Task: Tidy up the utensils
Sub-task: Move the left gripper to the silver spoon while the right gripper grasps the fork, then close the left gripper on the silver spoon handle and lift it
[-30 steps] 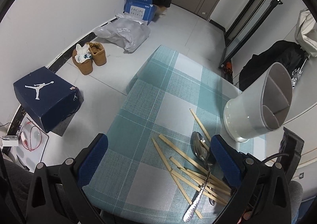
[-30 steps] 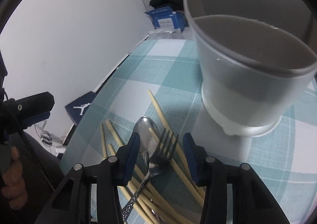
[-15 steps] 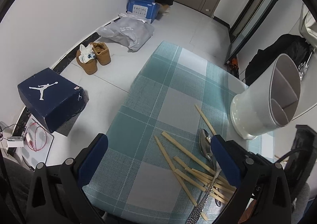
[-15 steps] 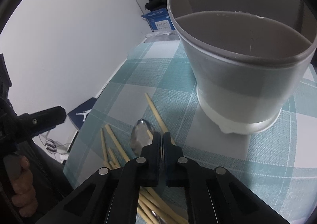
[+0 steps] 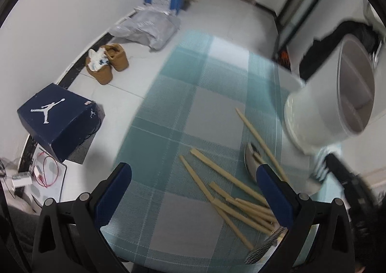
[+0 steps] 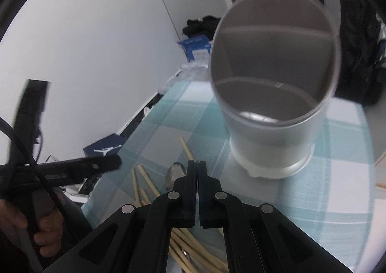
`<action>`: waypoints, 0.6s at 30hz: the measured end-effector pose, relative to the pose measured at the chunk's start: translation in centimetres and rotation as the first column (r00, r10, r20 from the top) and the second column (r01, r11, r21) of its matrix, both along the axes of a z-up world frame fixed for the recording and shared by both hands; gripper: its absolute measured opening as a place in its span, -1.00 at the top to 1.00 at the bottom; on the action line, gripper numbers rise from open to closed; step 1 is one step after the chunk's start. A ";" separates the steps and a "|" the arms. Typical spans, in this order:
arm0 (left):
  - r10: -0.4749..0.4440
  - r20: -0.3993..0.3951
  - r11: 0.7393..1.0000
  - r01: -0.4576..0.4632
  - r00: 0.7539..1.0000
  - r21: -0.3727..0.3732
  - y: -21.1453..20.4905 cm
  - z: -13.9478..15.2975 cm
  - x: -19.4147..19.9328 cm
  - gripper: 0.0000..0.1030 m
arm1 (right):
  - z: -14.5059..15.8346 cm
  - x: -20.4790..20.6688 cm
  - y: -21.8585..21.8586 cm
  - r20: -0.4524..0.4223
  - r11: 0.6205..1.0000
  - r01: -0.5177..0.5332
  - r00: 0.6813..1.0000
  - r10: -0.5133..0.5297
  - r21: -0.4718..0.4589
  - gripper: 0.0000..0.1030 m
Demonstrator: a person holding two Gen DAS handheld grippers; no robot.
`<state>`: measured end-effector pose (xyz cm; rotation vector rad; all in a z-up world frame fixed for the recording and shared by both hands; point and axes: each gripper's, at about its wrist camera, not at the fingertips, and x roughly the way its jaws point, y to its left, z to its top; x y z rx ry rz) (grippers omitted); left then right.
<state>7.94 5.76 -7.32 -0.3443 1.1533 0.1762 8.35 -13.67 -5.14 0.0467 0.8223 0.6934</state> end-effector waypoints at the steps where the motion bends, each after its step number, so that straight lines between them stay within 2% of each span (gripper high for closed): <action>1: -0.020 -0.018 1.000 0.020 1.000 0.007 -0.4 -0.3 0.2 -0.97 | 0.1 0.8 0.2 0.013 1.000 0.005 1.000 -0.005 -0.001 0.98; 6: -0.100 -0.077 0.992 0.105 0.992 0.063 -2.2 -0.7 1.0 -0.97 | 0.3 0.4 -1.8 0.027 0.998 0.051 0.998 -0.052 0.039 0.99; 11: -0.138 -0.107 0.989 0.143 0.985 0.041 -3.4 -1.3 2.1 -0.95 | 1.5 0.2 -4.3 0.049 0.993 0.093 0.994 -0.097 0.077 0.99; 14: -0.173 -0.139 0.982 0.182 0.975 0.053 -4.3 -2.0 2.7 -0.71 | 1.6 0.0 -4.4 0.073 0.991 0.106 0.991 -0.112 0.081 0.98; 16: -0.182 -0.164 0.979 0.193 0.970 0.058 -4.6 -2.3 3.0 -0.34 | 1.9 -0.2 -4.8 0.082 0.990 0.112 0.989 -0.120 0.091 0.98; 18: -0.183 -0.179 0.978 0.197 0.967 0.063 -4.7 -2.4 3.1 -0.24 | 2.1 -0.6 -5.2 0.090 0.989 0.117 0.988 -0.125 0.095 0.98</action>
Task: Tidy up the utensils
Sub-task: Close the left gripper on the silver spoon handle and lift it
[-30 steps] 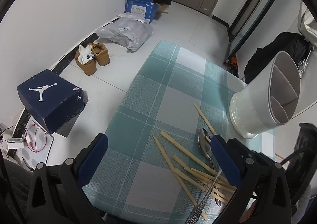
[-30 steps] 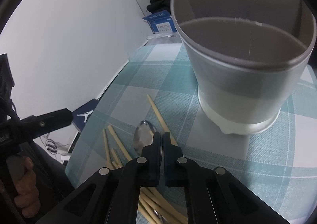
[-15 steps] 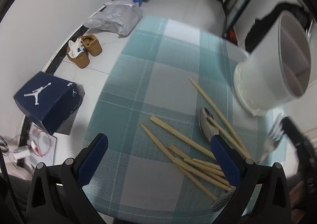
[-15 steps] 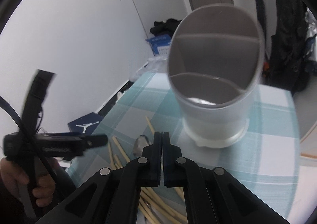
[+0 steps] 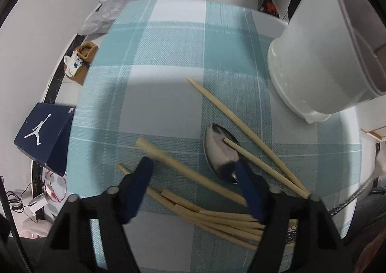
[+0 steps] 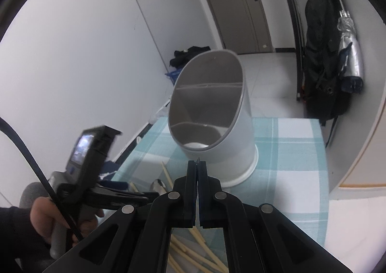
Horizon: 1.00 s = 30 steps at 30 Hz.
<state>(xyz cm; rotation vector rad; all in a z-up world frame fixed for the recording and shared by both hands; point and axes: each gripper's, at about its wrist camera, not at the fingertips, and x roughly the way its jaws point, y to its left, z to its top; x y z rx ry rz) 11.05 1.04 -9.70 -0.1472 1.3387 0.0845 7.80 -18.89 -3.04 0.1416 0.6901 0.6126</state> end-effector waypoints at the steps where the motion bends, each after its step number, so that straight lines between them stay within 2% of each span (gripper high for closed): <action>1: -0.002 0.009 1.000 0.002 1.000 -0.009 0.0 0.2 0.0 -0.07 | 0.1 -0.1 -0.1 0.003 1.000 0.002 1.000 -0.002 0.001 0.98; 2: -0.003 0.008 1.000 0.003 1.000 -0.010 -0.1 0.3 0.1 -0.03 | 0.3 -0.2 -0.2 0.004 1.000 0.002 1.000 -0.002 0.004 0.98; 4: -0.002 0.006 1.000 0.002 1.000 -0.025 -0.3 0.4 0.2 0.19 | 0.3 -0.2 -0.3 0.007 1.000 0.002 1.000 -0.002 0.006 0.98; 6: 0.007 0.007 0.999 -0.007 1.000 -0.038 -0.5 0.4 0.5 0.26 | 0.5 -0.4 -0.6 0.008 1.000 0.005 1.000 -0.005 0.009 0.98; 9: 0.001 0.003 0.999 0.000 1.000 -0.039 -1.4 0.6 0.9 0.51 | 0.6 -0.5 -0.8 0.010 1.000 0.009 1.000 -0.009 0.013 0.98; 10: -0.002 0.000 0.999 0.002 1.000 -0.037 -1.7 0.6 1.2 0.51 | 0.7 -0.5 -0.9 0.010 1.000 0.011 1.000 -0.011 0.017 0.98; 15: -0.002 -0.008 1.000 0.002 1.000 -0.011 -2.1 0.7 1.7 0.50 | 0.9 -0.6 -1.1 0.006 0.999 0.017 1.000 -0.017 0.026 0.98; 22: -0.023 0.027 0.992 0.020 0.999 0.125 -2.1 1.8 1.2 0.44 | 0.8 -0.5 -1.1 0.001 0.999 0.022 1.000 -0.022 0.026 0.98; 24: -0.017 0.053 0.994 0.011 0.998 0.109 -1.6 2.3 0.9 0.35 | 0.7 -0.4 -1.0 0.000 0.999 0.023 1.000 -0.023 0.023 0.98; 25: -0.018 0.074 0.996 0.011 0.997 0.088 -1.4 2.6 0.7 0.19 | 0.7 -0.4 -0.9 -0.003 0.999 0.023 1.000 -0.023 0.022 0.98; 27: -0.035 0.115 0.999 0.030 0.993 0.043 -1.3 3.0 0.5 0.00 | 0.6 -0.3 -0.9 -0.006 0.999 0.024 1.000 -0.024 0.022 0.98; 30: -0.115 0.120 0.993 0.116 0.986 -0.003 -1.8 2.2 1.0 -0.06 | 0.6 -0.3 -0.9 -0.007 0.999 0.024 1.000 -0.024 0.024 0.98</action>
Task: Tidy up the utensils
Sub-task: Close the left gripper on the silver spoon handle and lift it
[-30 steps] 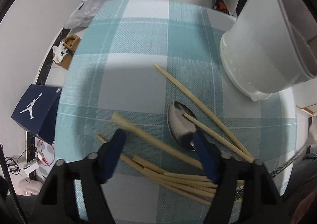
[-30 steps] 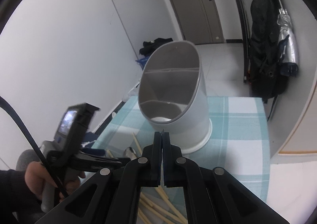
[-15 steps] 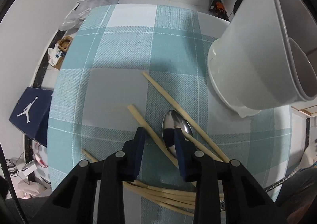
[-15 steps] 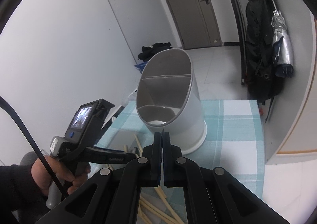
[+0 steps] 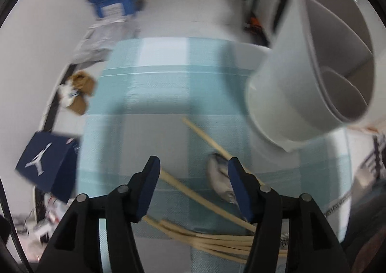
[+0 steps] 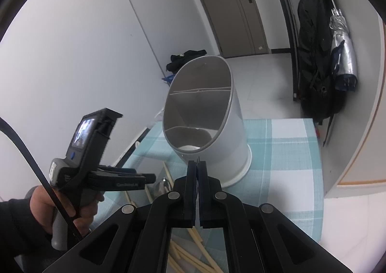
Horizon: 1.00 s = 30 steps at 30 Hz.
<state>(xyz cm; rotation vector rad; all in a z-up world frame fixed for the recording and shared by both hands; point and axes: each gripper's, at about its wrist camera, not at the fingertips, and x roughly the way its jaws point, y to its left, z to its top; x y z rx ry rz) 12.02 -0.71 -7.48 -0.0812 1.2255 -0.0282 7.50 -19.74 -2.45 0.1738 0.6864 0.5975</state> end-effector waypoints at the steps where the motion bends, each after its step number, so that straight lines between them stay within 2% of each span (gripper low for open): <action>1: -0.031 -0.017 1.000 0.031 0.999 0.005 -0.3 -0.5 0.3 -0.06 | 0.0 0.0 0.0 0.001 1.000 0.000 1.000 0.000 0.000 0.98; 5: -0.126 -0.062 0.992 0.126 0.990 0.008 -1.0 -1.7 0.8 -0.06 | -0.1 0.1 0.0 0.001 1.000 -0.001 1.000 0.001 -0.002 0.98; 11: -0.229 -0.062 0.973 0.226 0.972 -0.045 -0.8 -1.8 0.6 -0.03 | -0.1 0.3 -0.1 -0.004 1.000 0.002 1.000 -0.002 -0.001 0.98; 15: -0.273 -0.068 0.962 0.272 0.960 -0.019 -0.8 -1.8 0.2 0.24 | -0.2 0.4 -0.1 -0.010 1.000 0.001 1.000 -0.001 0.003 0.98; 19: -0.256 -0.074 0.966 0.251 0.964 -0.067 -0.1 -1.6 0.1 0.52 | -0.1 0.4 -0.1 -0.009 1.000 0.002 1.000 -0.001 0.005 0.98; 23: -0.229 -0.085 0.970 0.221 0.970 -0.099 -0.4 -1.6 0.6 0.52 | 0.0 0.4 -0.1 -0.008 1.000 0.001 1.000 -0.001 0.006 0.98; 26: -0.211 -0.100 0.975 0.202 0.972 -0.094 -1.1 -1.6 0.9 0.57 | 0.0 0.4 0.0 -0.007 1.000 0.002 1.000 -0.002 0.005 0.98; 28: -0.201 -0.120 0.973 0.184 0.972 -0.138 -1.2 -1.8 1.1 0.87 | 0.0 0.4 0.0 -0.007 1.000 0.003 1.000 -0.003 0.004 0.98; 30: -0.172 -0.129 0.978 0.154 0.977 -0.142 -1.0 -1.8 1.4 0.88 | -0.1 0.4 0.0 -0.006 1.000 0.004 1.000 -0.004 0.002 0.98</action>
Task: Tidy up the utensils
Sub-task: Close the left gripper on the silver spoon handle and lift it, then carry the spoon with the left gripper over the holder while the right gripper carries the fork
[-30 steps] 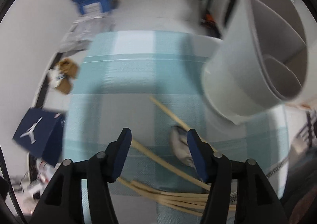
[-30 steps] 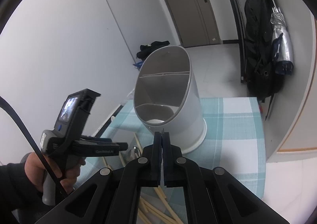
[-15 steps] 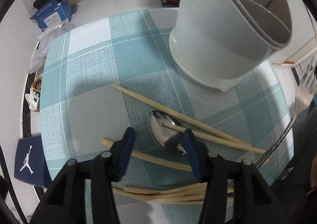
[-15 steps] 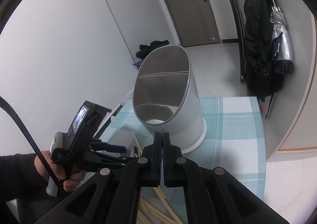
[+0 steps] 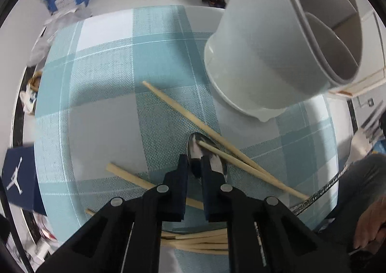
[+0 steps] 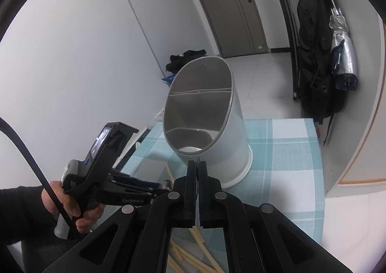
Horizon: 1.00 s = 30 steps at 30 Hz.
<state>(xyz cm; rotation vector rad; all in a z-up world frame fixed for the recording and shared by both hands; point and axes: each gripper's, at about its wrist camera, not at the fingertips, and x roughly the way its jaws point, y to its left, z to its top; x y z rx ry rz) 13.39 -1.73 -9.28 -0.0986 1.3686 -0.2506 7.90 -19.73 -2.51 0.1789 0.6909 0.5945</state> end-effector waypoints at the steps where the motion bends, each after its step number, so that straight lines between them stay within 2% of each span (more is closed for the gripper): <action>1: 0.011 -0.002 1.000 -0.011 1.000 -0.002 0.1 0.0 0.0 0.89 | 0.0 0.0 0.0 0.001 1.000 0.001 1.000 -0.001 0.000 0.98; 7: 0.106 0.000 0.993 -0.105 0.994 -0.053 1.7 0.4 0.4 0.97 | 0.1 -0.1 -0.2 0.002 1.000 0.009 1.000 -0.009 0.003 0.98; 12: 0.188 0.039 0.981 -0.186 0.981 -0.047 2.9 1.4 -0.4 0.98 | 0.2 -0.3 -0.3 0.015 1.000 0.019 1.000 -0.019 -0.001 0.98; 15: 0.227 0.108 0.974 -0.225 0.968 -0.031 3.3 2.7 -0.8 1.00 | 0.4 -0.5 -0.3 0.032 1.000 0.028 0.999 -0.027 -0.009 0.98; 21: 0.245 0.315 0.966 -0.257 0.917 -0.005 2.4 7.3 -3.5 1.00 | 1.2 -1.0 0.1 0.071 0.999 0.041 0.997 -0.039 -0.033 0.98; 25: 0.226 0.404 0.969 -0.246 0.886 -0.003 2.0 8.6 -4.2 1.00 | 1.4 -1.3 0.9 0.089 0.997 0.048 0.995 -0.043 -0.058 0.98; 30: 0.215 0.468 0.972 -0.233 0.857 -0.020 2.7 9.5 -4.4 1.00 | 1.7 -1.9 1.8 0.112 0.994 0.051 0.993 -0.040 -0.096 0.98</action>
